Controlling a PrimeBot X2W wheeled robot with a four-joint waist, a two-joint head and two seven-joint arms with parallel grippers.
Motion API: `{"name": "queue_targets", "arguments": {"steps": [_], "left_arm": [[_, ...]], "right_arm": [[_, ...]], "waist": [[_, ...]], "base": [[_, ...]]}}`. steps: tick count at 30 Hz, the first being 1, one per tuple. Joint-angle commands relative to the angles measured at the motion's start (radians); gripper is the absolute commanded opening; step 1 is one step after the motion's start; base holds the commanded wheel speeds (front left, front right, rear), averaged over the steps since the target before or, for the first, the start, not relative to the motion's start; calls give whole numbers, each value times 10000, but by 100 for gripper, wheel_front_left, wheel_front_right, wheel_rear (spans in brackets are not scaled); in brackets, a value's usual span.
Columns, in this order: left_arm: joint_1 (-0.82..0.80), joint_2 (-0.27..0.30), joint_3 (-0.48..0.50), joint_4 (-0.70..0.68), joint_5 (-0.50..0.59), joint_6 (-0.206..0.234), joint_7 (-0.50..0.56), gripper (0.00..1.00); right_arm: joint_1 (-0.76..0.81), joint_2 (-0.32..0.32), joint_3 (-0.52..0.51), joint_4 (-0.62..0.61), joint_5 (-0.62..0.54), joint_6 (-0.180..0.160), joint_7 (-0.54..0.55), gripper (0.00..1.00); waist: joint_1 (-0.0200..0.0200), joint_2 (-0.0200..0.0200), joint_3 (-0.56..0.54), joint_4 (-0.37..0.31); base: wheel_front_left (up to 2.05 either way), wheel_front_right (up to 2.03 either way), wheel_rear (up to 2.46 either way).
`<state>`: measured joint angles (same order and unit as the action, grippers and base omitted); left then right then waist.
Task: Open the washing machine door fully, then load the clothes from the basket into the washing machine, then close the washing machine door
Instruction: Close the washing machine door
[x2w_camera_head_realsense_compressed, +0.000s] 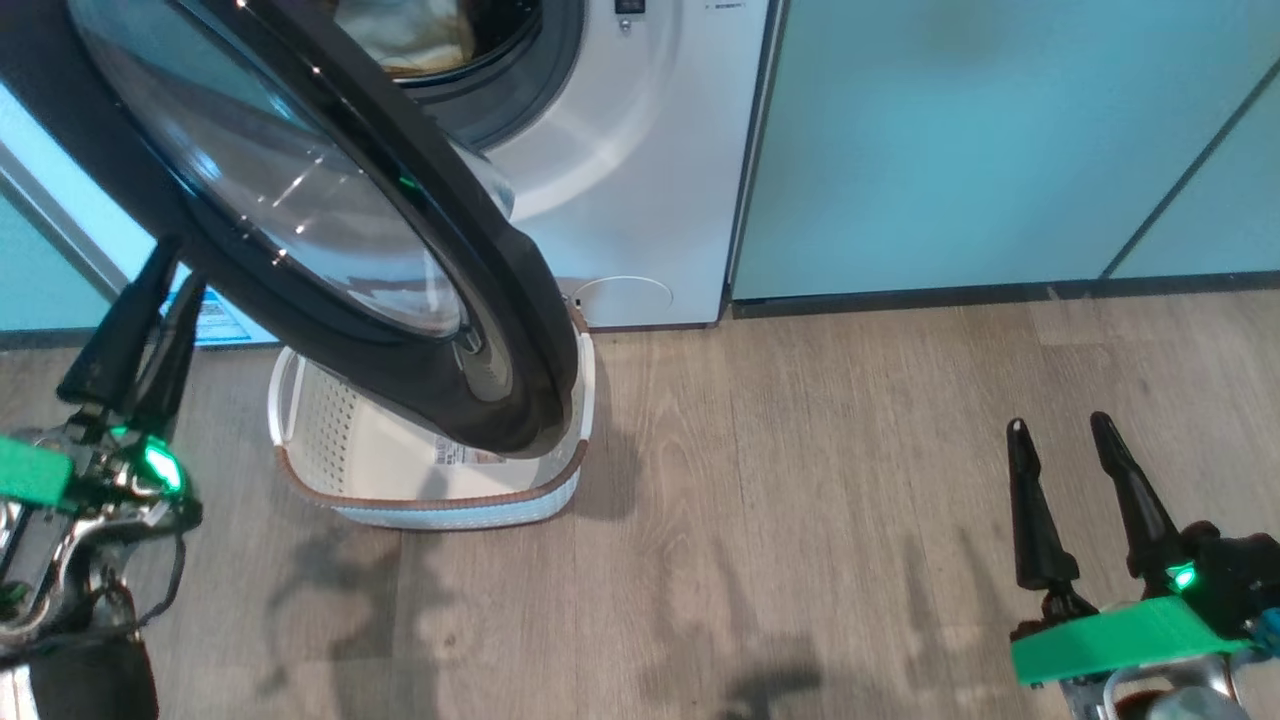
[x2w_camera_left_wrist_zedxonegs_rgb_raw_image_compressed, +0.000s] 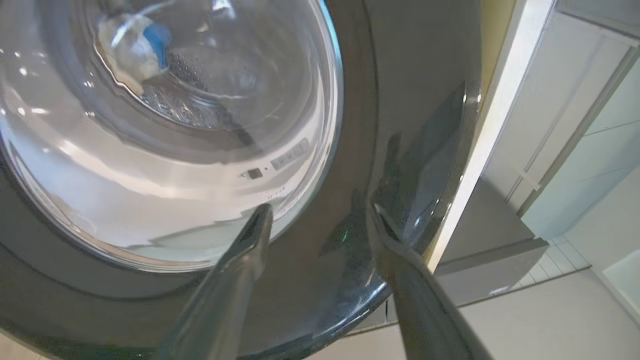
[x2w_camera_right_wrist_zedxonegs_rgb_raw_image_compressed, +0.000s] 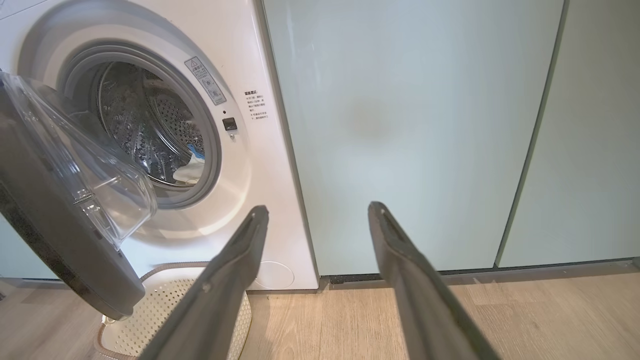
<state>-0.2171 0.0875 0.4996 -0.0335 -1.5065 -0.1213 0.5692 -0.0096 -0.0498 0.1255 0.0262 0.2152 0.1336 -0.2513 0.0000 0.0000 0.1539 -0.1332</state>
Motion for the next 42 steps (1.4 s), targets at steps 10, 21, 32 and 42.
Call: {"name": "queue_targets", "arguments": {"steps": [10,21,32,42], "left_arm": [[457,-36,-47,-2372,3060,-92,-3182,100],[1957,363,-1462,-2554,9571,224,-6513,100],[3437,197,-2584,-1830,12757,1239,-7418,100],[3955,141,-2985,-1491,13309,1483,-7548,100]], "right_arm": [[-359,-5,66,-331,-238,-29,-105,100],[-251,-5,117,-269,-338,-29,-105,100],[109,-5,357,-141,-384,-29,-105,100],[330,-5,500,-38,-318,-29,-105,100]], "waist": [[0,0,-122,212],[0,0,-353,211],[0,0,-622,175],[0,0,-756,102]], "base": [[0,0,0],[0,0,0],[0,0,0],[0,0,0]]}}
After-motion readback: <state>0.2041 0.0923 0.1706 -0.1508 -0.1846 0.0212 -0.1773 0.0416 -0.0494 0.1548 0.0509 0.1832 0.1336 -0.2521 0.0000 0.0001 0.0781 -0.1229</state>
